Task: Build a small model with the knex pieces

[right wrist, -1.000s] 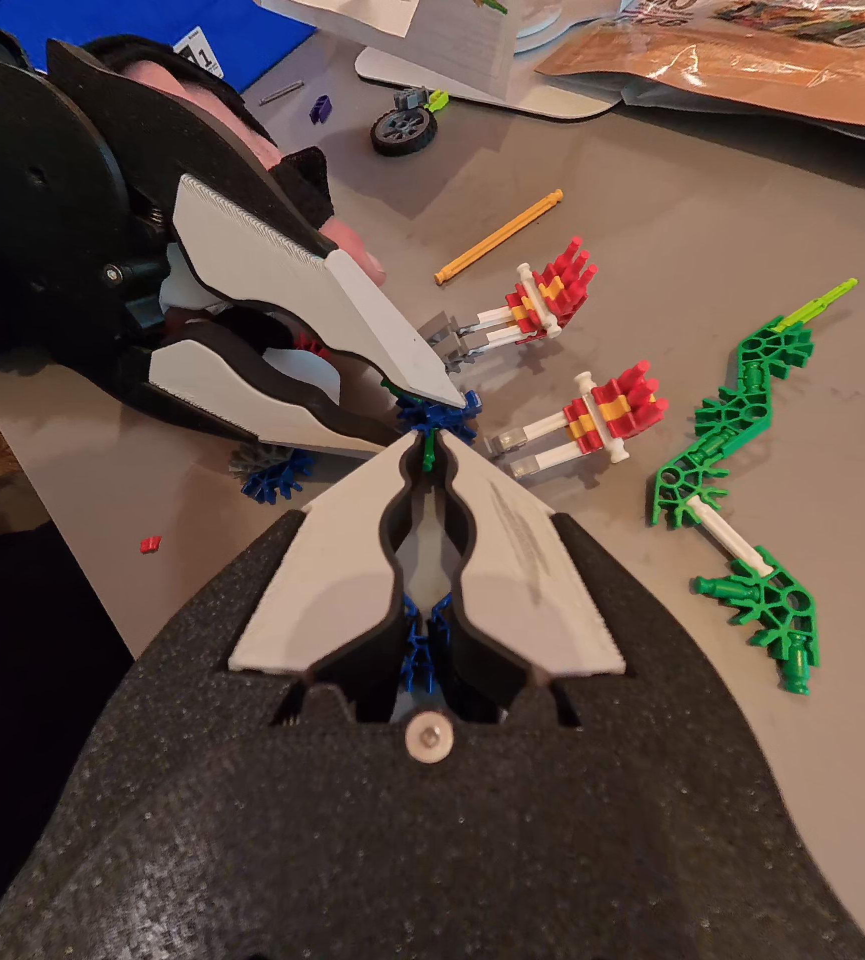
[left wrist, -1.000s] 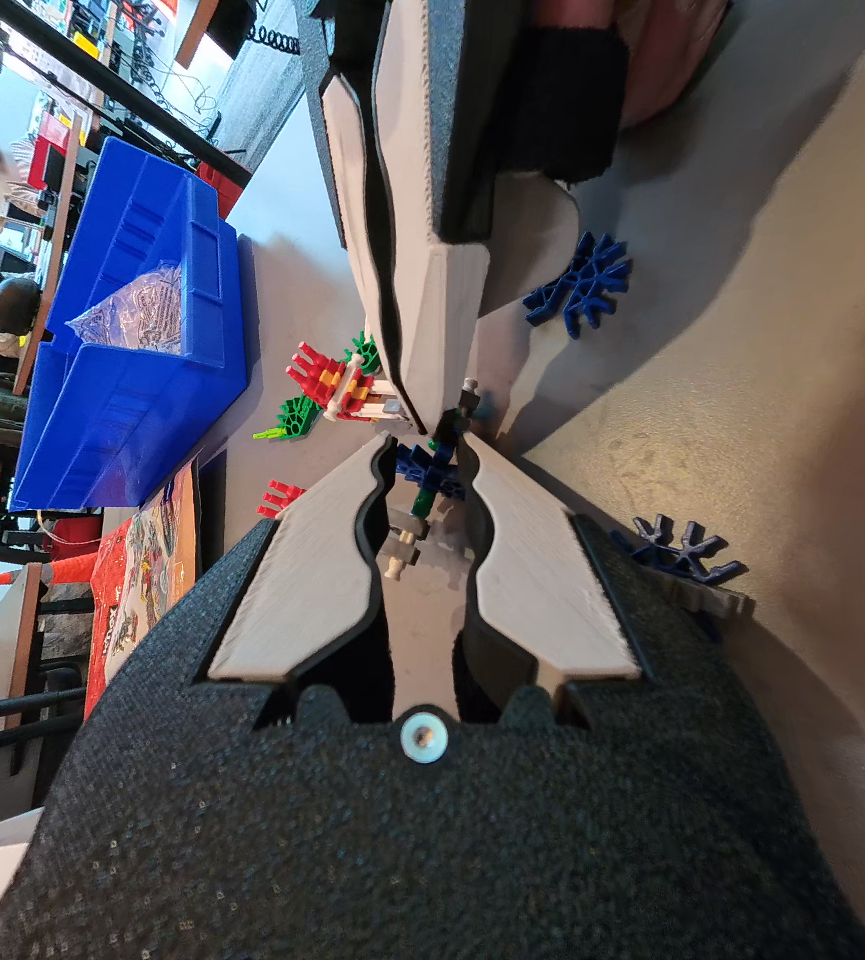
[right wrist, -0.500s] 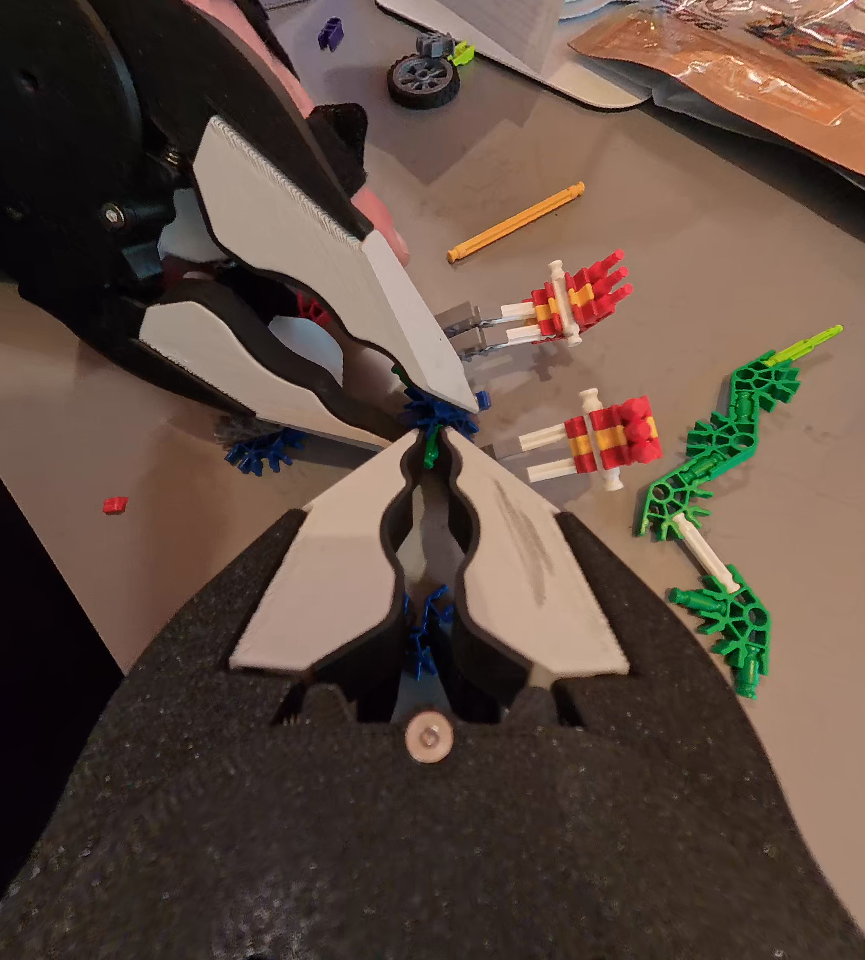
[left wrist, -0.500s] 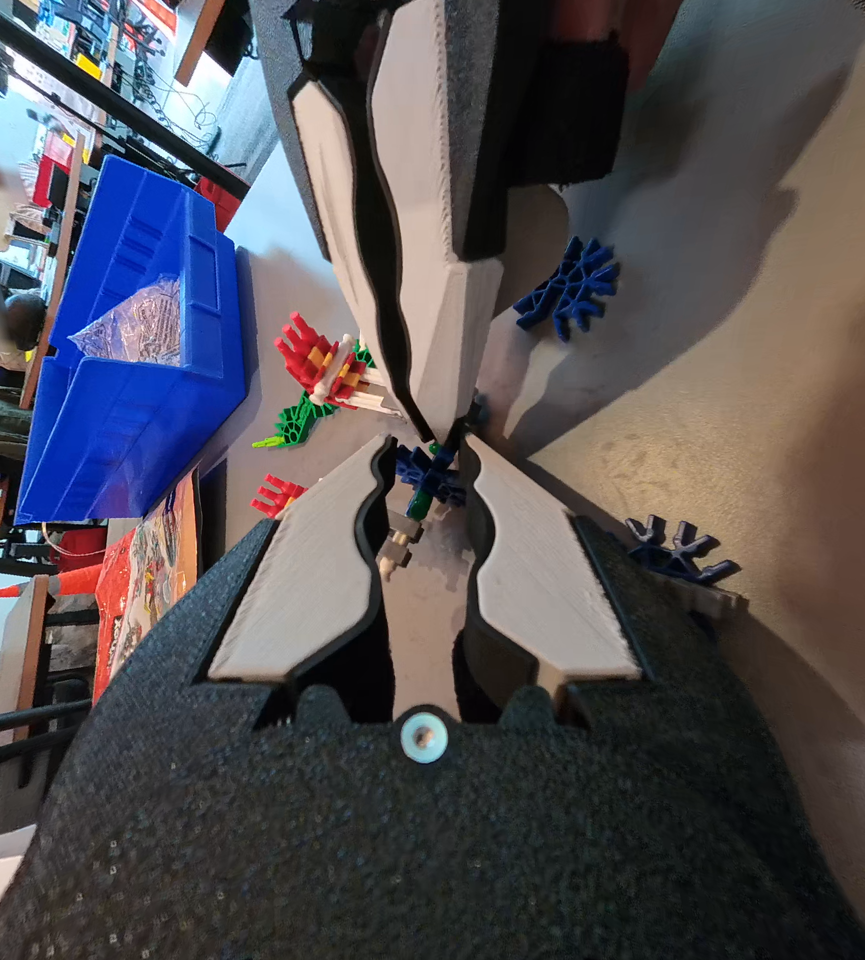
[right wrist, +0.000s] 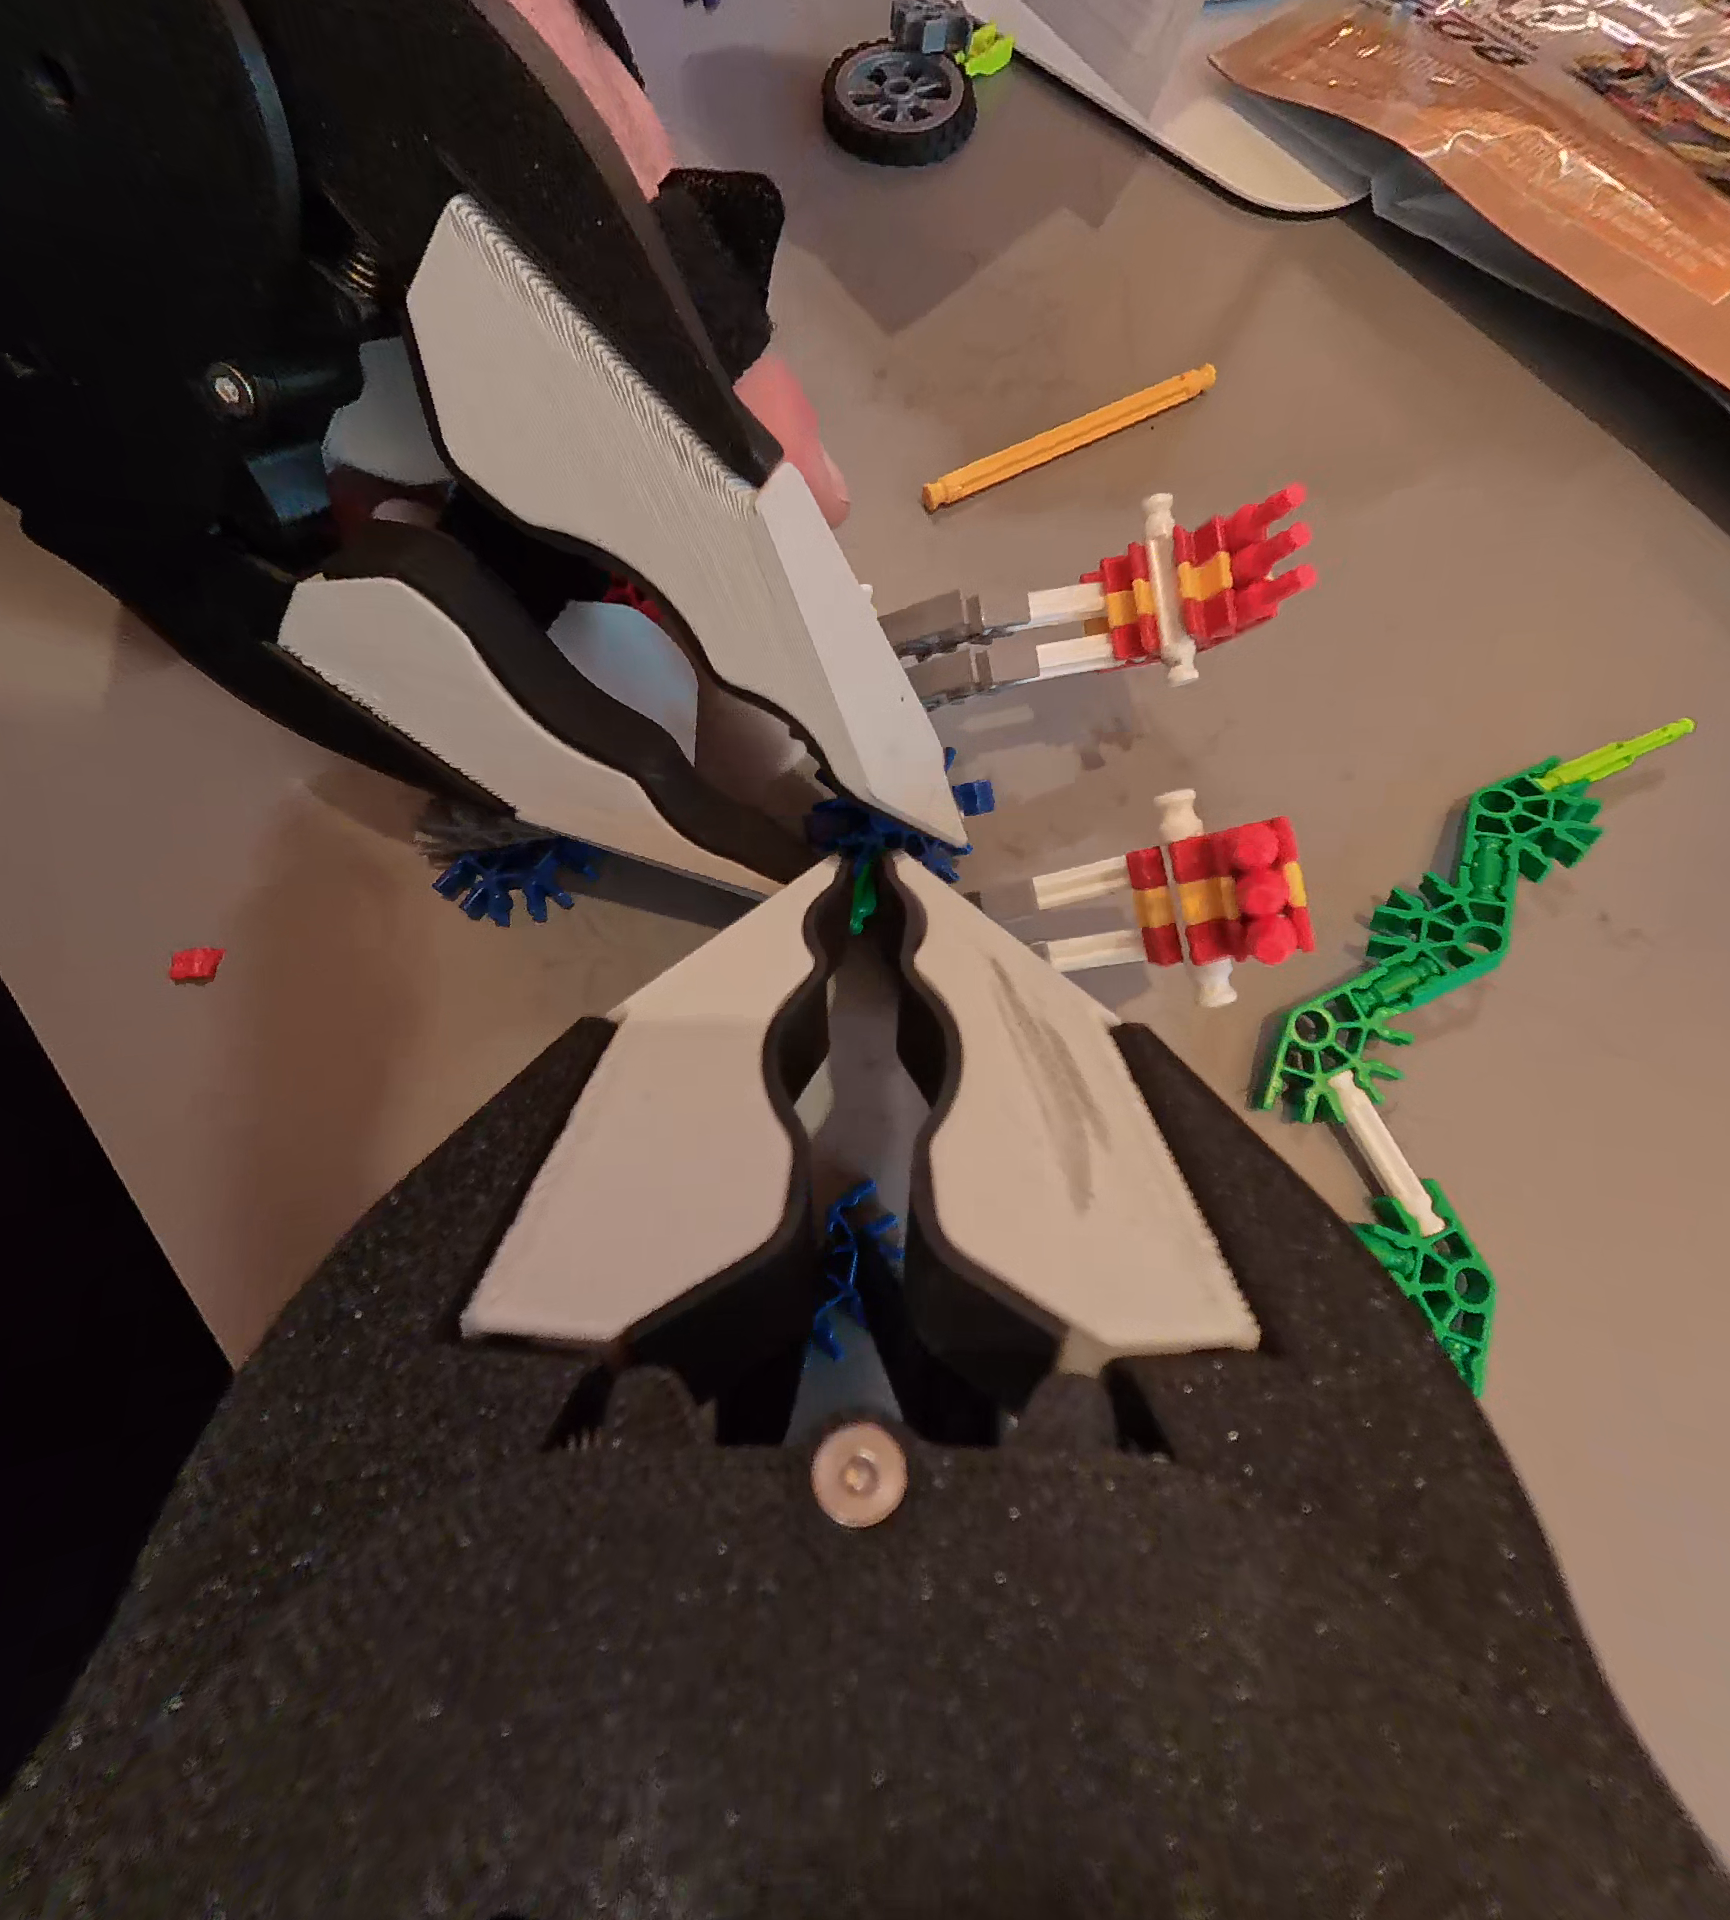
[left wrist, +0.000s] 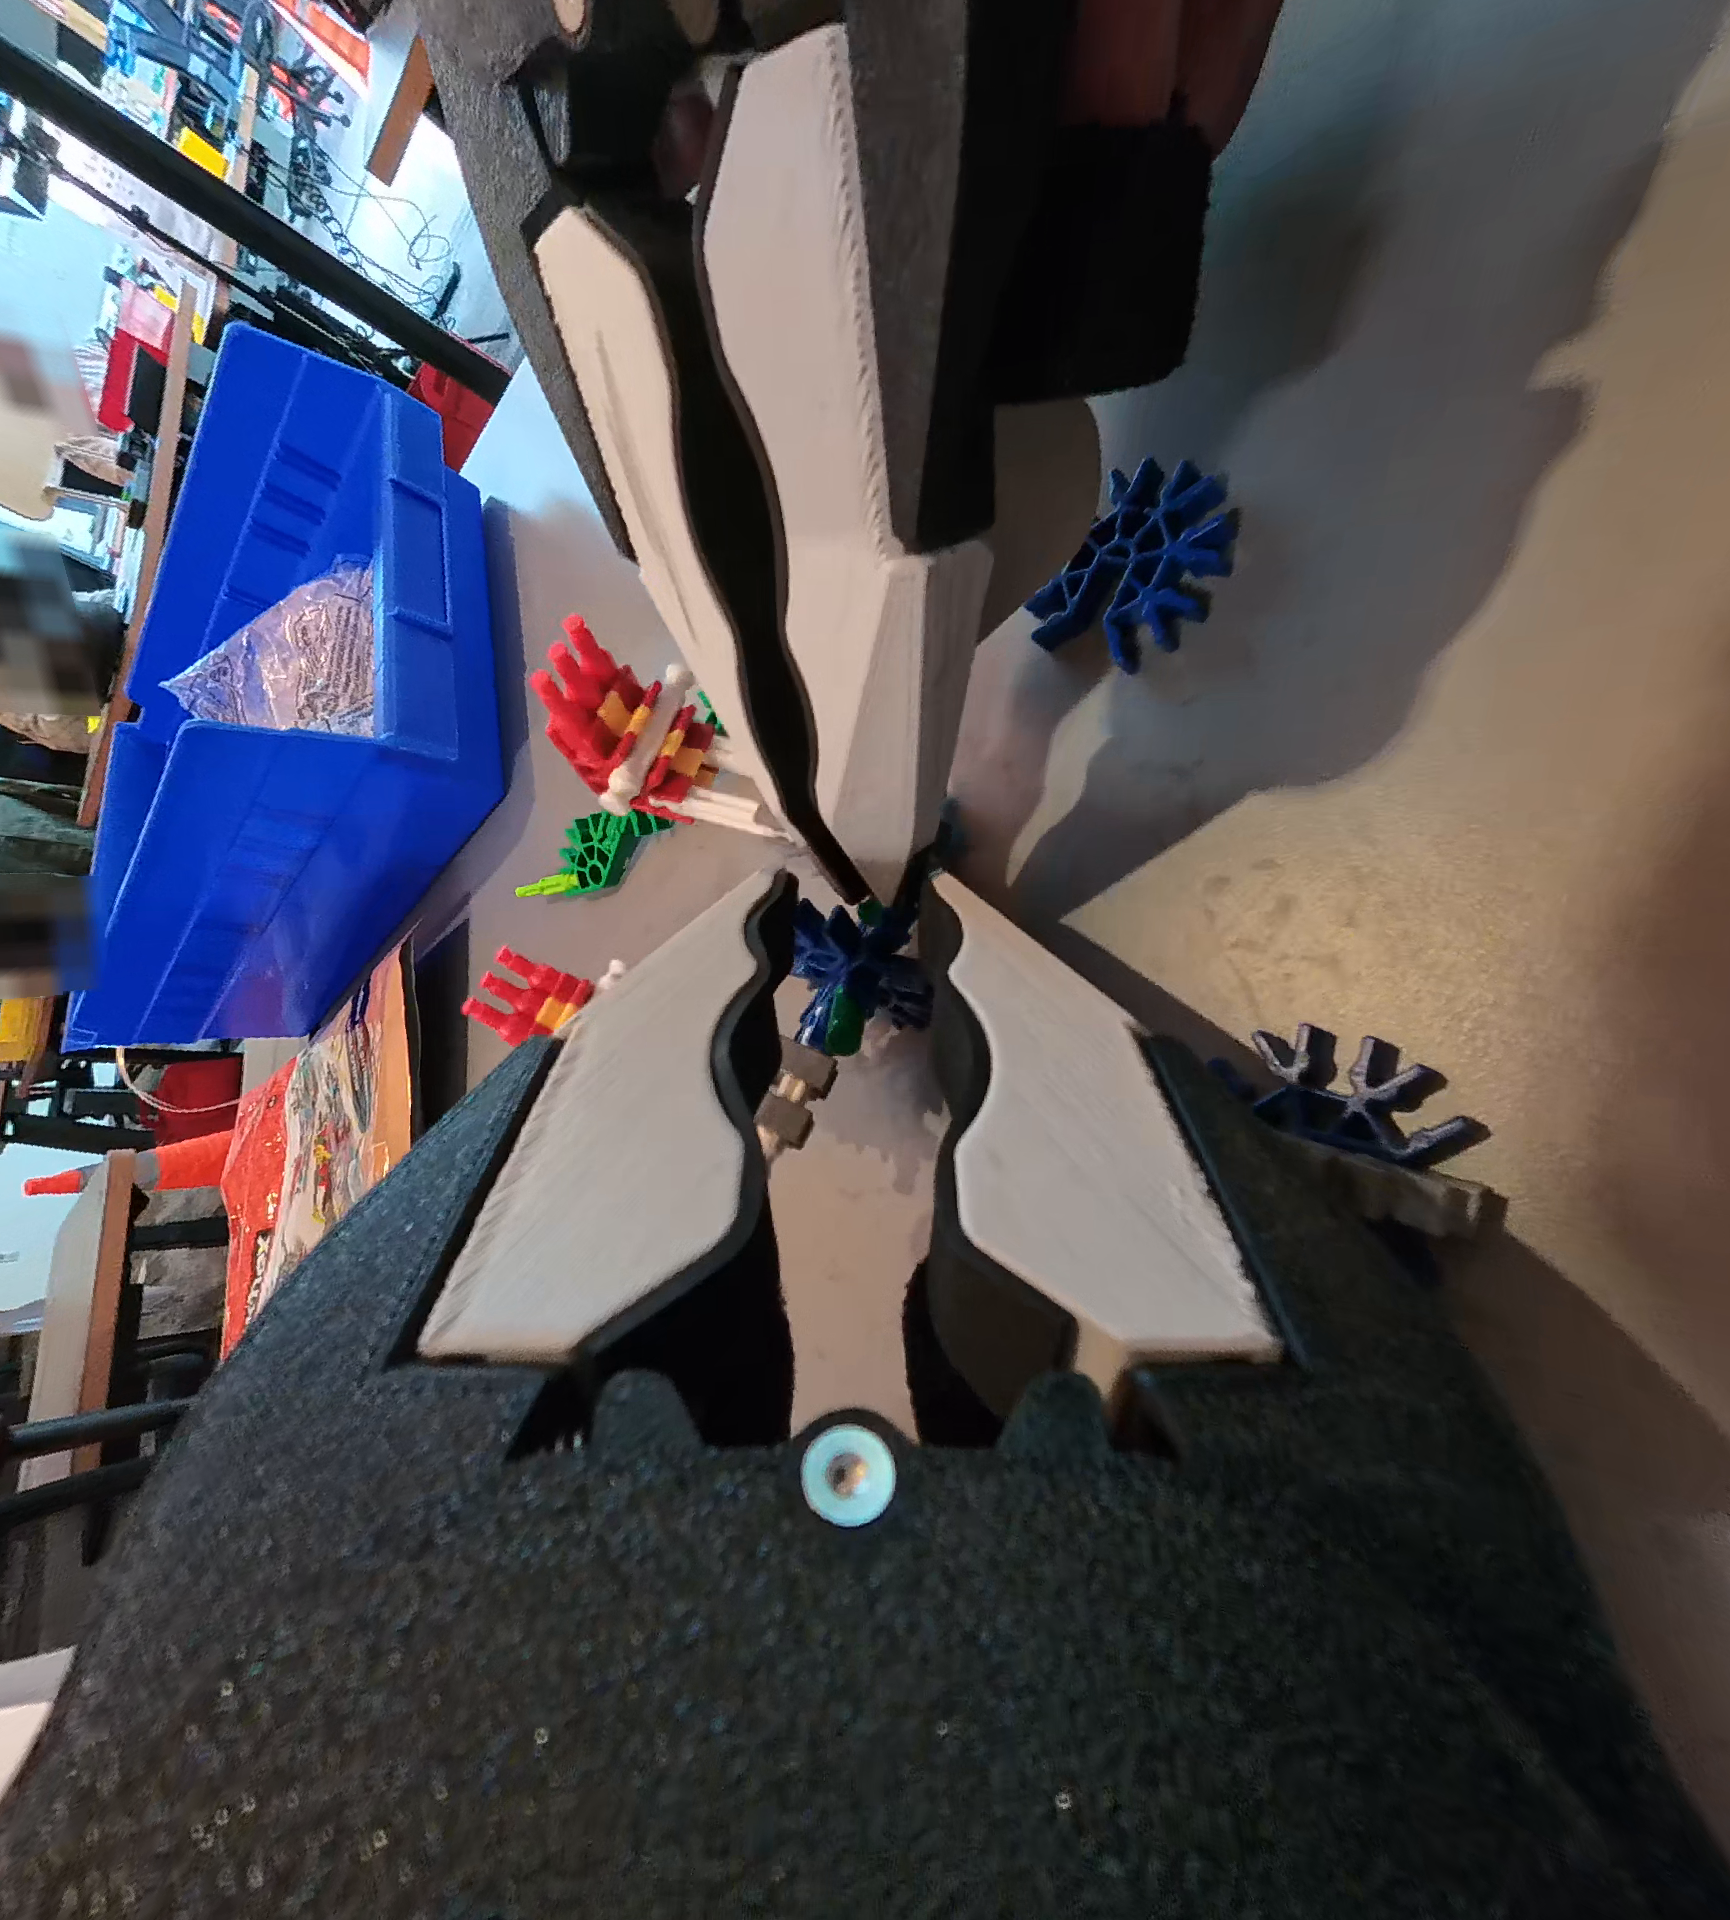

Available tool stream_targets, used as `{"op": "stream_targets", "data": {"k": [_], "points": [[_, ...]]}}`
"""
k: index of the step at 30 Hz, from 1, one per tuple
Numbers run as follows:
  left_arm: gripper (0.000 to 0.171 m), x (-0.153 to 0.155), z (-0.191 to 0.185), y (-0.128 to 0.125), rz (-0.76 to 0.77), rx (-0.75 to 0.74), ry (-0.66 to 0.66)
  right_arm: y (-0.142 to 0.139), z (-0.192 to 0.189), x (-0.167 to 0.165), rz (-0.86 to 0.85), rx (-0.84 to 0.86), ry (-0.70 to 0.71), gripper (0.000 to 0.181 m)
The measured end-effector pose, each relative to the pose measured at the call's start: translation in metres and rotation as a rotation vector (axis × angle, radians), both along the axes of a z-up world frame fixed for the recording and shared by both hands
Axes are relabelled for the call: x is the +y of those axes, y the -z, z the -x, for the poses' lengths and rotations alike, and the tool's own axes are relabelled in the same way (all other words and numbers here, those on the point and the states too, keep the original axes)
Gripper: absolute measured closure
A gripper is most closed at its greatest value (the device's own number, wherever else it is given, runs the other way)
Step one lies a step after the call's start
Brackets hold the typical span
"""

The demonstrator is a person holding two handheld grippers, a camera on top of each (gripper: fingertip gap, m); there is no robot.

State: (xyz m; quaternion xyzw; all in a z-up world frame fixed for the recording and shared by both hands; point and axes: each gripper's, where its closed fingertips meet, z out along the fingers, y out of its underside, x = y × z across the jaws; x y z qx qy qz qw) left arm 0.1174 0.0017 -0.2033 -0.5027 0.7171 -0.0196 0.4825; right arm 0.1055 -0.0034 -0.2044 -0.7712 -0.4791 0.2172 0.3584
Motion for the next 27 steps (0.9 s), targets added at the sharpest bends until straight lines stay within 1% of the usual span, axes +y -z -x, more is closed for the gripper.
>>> {"op": "stream_targets", "data": {"k": [5,11,21,27], "points": [[0.152,-0.0002,-0.0016,0.0043,-0.005,0.012,0.003,0.0034,0.0007,0.0006,0.0,-0.024,-0.01,0.177],[0.152,0.0,-0.0017,0.0041,0.024,-0.003,0.002,0.0032,0.0009,0.0012,0.012,-0.018,-0.017,0.177],[0.152,0.0027,-0.0007,0.0057,0.017,-0.001,-0.003,0.0054,0.0016,0.0037,-0.002,-0.063,-0.037,0.177],[0.152,0.0032,0.0003,0.0037,0.023,-0.01,-0.005,0.0024,0.0038,0.0042,0.042,0.002,-0.024,0.178]]}}
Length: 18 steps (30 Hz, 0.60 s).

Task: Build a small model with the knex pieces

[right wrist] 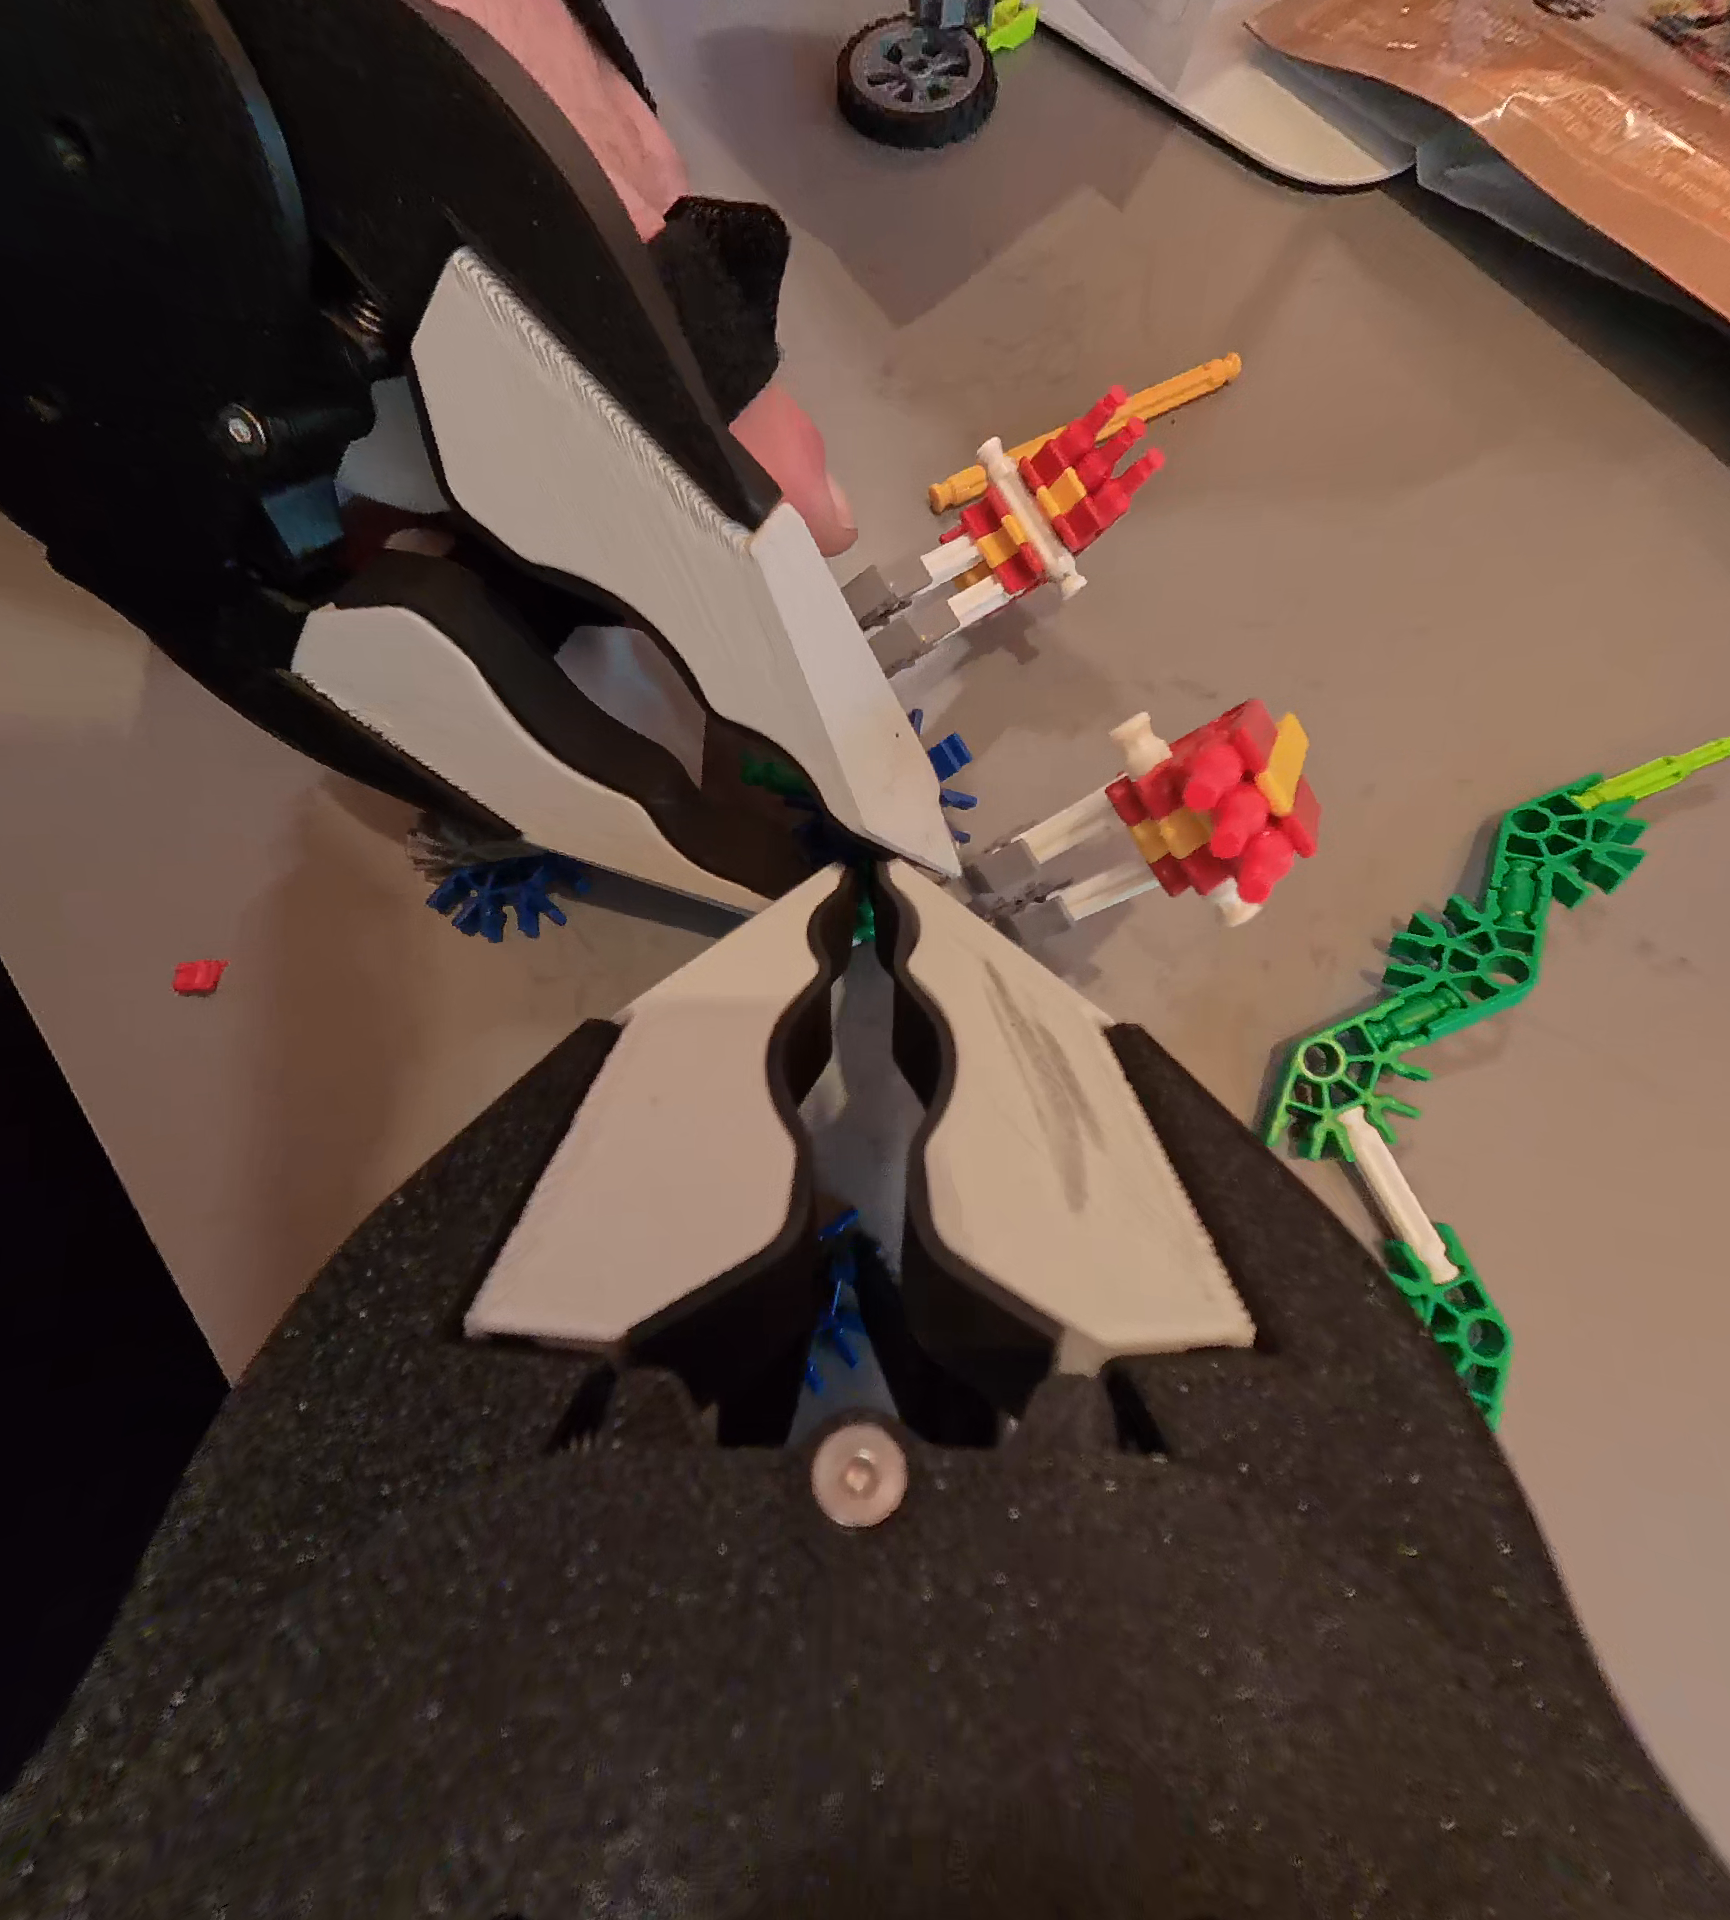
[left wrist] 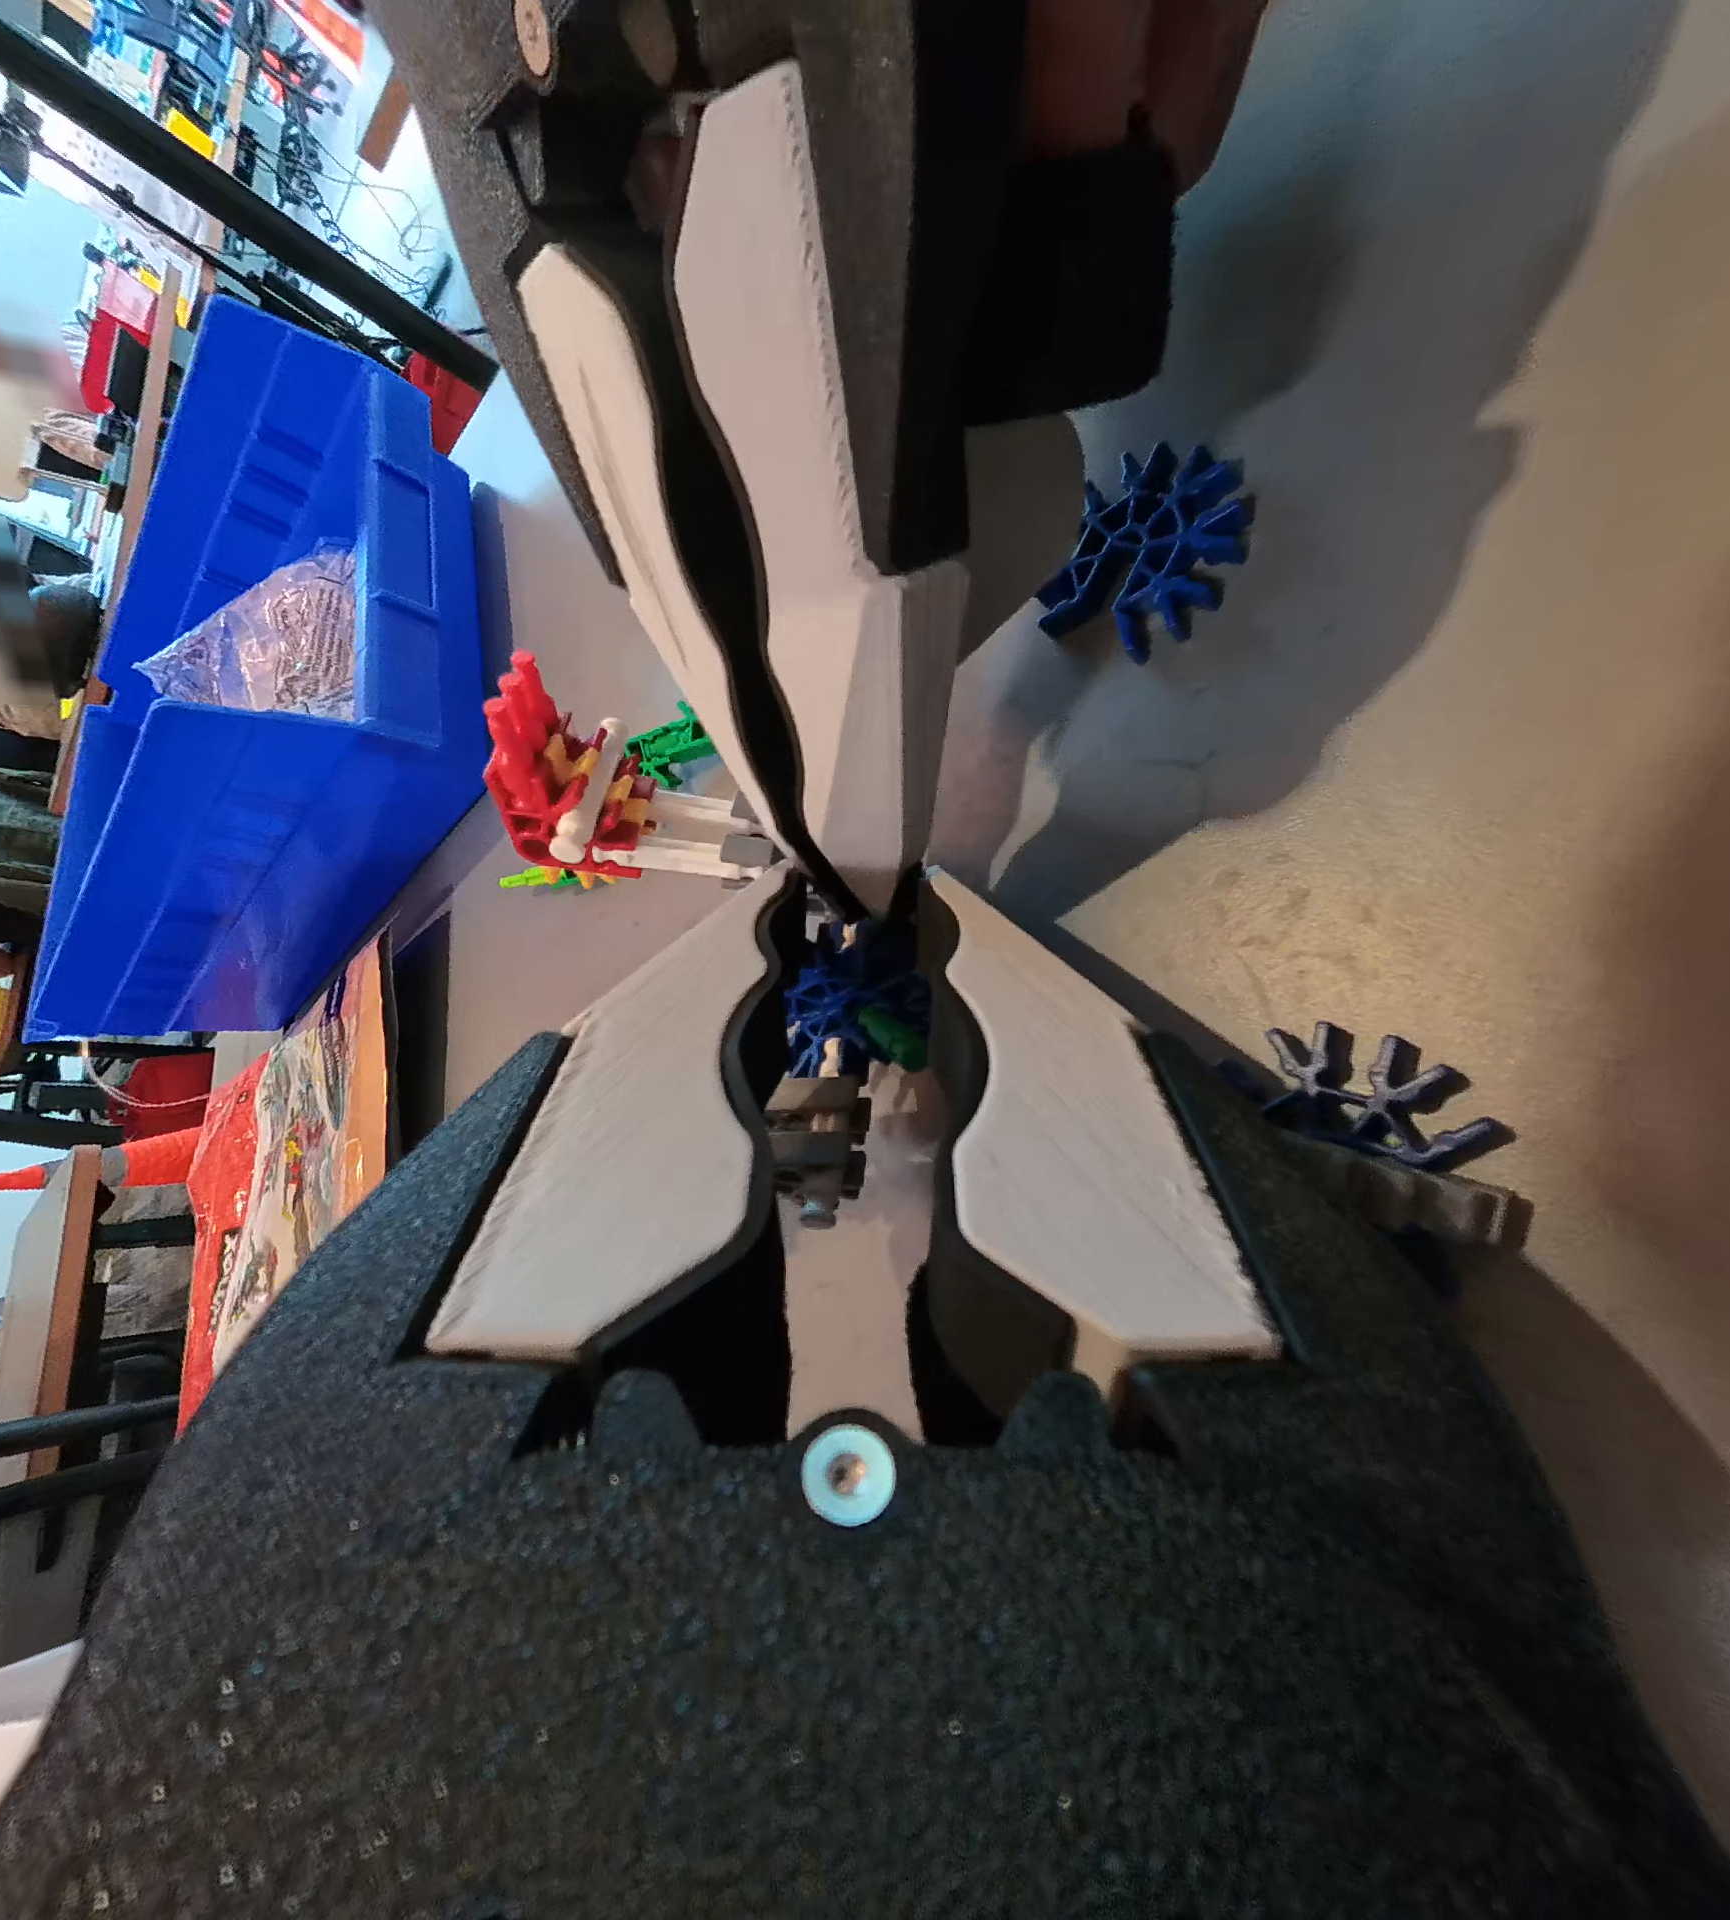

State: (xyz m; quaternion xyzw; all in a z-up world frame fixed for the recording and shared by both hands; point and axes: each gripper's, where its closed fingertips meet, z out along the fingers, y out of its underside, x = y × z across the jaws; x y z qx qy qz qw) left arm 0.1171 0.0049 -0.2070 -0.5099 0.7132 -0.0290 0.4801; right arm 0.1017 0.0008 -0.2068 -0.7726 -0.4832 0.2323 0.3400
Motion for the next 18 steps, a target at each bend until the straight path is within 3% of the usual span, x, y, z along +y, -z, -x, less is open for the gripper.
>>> {"op": "stream_targets", "data": {"k": [18], "points": [[0.141,0.0082,0.0062,-0.0009,0.004,-0.011,-0.035,0.0018,0.0043,0.006,0.028,0.059,-0.025,0.173]]}}
